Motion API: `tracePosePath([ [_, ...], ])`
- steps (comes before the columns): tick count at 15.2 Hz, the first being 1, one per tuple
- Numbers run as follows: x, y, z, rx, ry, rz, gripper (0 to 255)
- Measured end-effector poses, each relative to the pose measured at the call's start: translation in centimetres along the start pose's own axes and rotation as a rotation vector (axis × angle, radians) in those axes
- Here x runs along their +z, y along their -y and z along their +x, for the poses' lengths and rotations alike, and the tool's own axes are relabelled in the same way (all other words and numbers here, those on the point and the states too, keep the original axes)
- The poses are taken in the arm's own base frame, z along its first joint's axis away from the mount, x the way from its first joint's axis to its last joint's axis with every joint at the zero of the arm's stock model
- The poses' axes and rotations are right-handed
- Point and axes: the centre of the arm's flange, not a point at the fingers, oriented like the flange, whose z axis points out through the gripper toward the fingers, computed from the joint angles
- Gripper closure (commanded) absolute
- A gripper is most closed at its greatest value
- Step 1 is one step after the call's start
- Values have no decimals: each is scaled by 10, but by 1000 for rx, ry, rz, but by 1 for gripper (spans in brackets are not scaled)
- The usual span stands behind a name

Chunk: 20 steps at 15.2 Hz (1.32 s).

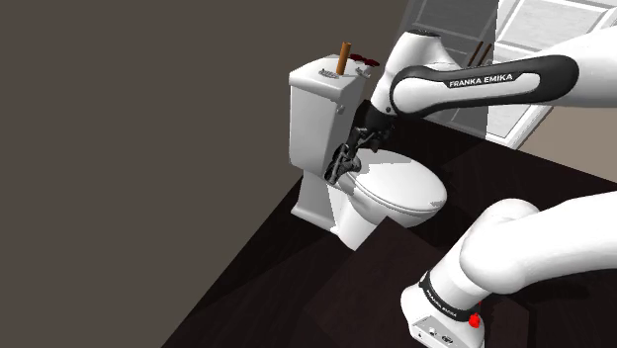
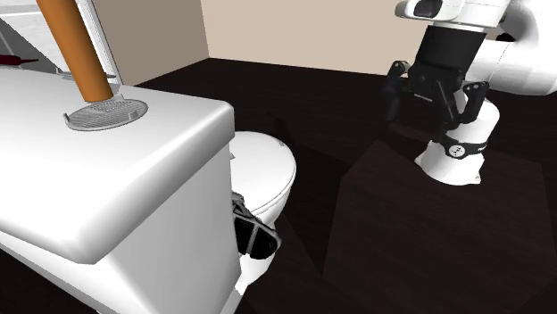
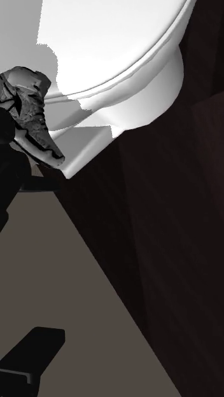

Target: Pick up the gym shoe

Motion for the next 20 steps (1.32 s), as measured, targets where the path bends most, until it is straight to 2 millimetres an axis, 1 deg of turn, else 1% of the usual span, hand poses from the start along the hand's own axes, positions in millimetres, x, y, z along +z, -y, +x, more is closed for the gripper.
tracePosePath([
  [2,22,-12,7,59,-26,9,0],
  [3,34,-13,13,87,-39,13,0],
  [5,58,-19,17,146,-65,22,0],
  [8,89,-30,33,234,-104,36,0],
  [9,99,-36,41,264,-118,40,0],
  [10,107,-41,43,293,-131,45,0],
  [11,119,-46,46,322,-143,49,0],
  [14,150,-56,62,408,-182,64,0],
  [16,175,-67,73,460,-209,71,0],
  [20,213,-89,87,576,-264,87,0],
])
